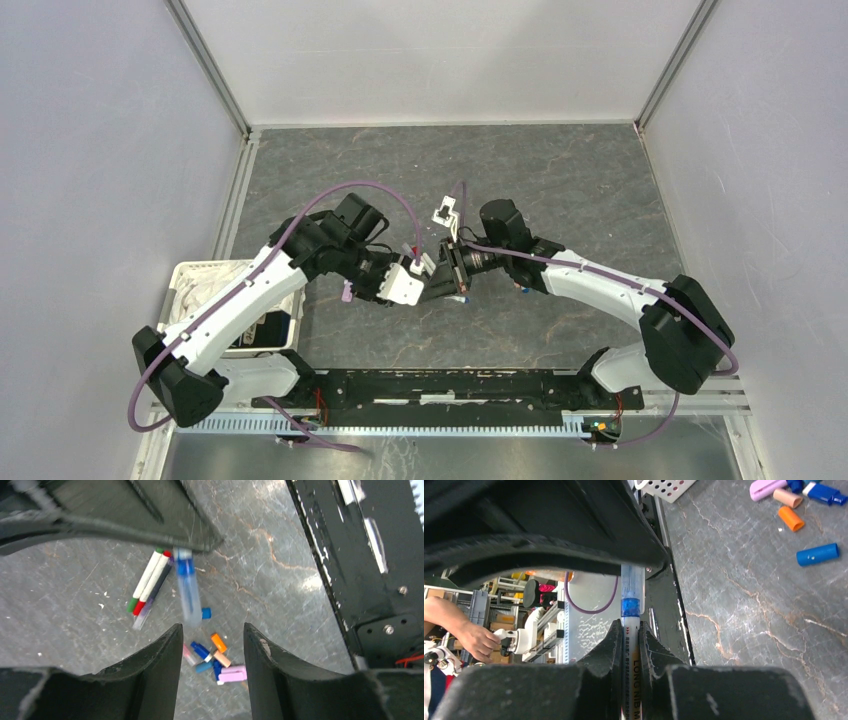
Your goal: Open the pen caps
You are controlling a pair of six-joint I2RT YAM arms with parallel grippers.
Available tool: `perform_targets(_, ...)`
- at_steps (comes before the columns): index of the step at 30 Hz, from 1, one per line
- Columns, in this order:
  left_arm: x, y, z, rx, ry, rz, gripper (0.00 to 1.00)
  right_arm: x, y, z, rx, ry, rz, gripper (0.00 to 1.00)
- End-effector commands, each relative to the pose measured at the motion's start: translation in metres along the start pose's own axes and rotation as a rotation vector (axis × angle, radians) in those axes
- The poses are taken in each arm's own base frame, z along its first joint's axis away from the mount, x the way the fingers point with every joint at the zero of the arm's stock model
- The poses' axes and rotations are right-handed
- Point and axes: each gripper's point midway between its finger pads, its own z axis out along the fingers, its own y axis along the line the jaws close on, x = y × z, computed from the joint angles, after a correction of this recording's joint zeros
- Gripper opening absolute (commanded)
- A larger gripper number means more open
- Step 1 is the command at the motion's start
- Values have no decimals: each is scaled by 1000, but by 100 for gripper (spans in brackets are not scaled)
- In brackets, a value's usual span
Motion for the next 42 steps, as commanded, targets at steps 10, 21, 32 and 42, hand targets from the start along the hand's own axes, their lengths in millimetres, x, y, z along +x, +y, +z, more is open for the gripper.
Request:
perform_targets(10,-20,20,12,-125,-16,-9,36,-15,10,15,-73,3,-43,0)
perform_targets(21,-6,7,20,-82,43,69,38,-17,17,14,-103,4,-41,0)
perform_targets(32,-17,11,22,-82,26,117,37,-16,21,20,-130,25,-25,0)
perform_targets(42,-18,4,19,-76,29,220,2,-14,22,31,-168,52,5,43)
